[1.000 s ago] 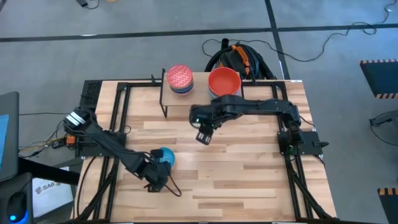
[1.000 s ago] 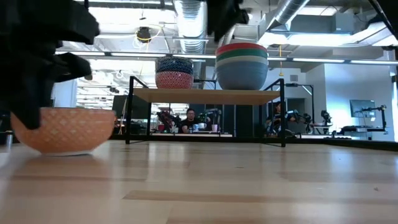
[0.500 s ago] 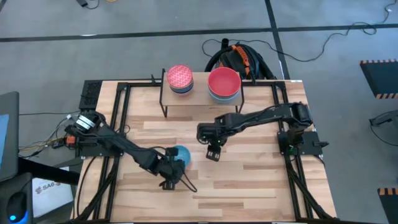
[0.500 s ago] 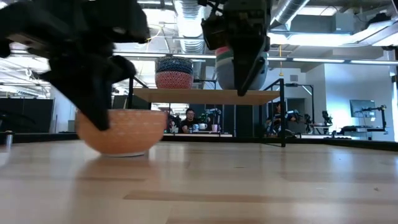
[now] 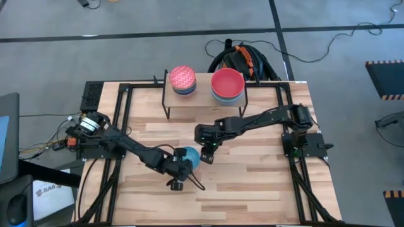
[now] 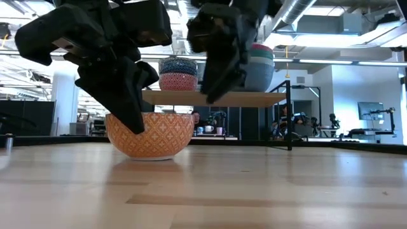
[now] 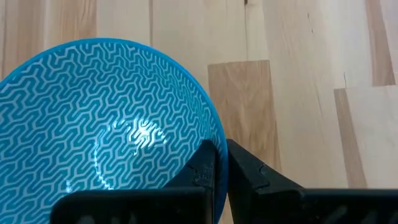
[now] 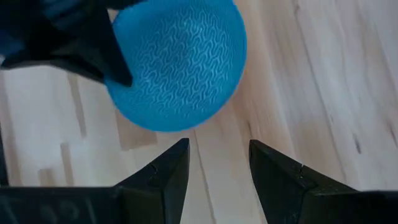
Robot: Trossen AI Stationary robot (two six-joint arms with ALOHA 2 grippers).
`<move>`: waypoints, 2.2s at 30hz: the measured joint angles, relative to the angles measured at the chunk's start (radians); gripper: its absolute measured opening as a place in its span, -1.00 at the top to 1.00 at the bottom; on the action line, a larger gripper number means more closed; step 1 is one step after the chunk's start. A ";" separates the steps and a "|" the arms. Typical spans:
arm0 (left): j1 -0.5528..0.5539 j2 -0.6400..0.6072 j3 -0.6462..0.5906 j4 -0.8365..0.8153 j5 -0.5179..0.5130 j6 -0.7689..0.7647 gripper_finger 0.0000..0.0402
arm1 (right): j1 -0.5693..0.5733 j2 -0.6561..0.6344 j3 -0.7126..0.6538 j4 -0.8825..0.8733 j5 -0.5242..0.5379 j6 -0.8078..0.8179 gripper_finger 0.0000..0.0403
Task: Place and stack bowls onto a shelf
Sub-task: Stack the patterned light blue bowl on top of the patterned red bowl on the shelf
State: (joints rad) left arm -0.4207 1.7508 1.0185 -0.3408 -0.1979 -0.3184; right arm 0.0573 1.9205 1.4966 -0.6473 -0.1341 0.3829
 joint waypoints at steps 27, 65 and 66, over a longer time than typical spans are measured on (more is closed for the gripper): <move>-0.024 0.003 0.000 -0.004 0.015 -0.033 0.75 | 0.028 0.064 0.000 0.134 -0.030 -0.086 0.04; -0.209 -0.155 0.164 -0.316 -0.518 -0.463 -0.12 | 0.048 0.064 -0.001 0.204 0.009 -0.040 -0.16; -0.218 -0.168 0.164 -0.335 -0.540 -0.504 -0.12 | 0.049 0.064 -0.001 0.206 0.009 -0.040 -0.16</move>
State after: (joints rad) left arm -0.6388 1.5823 1.1824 -0.6755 -0.7379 -0.8226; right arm 0.1066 1.9842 1.4960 -0.4412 -0.1253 0.3428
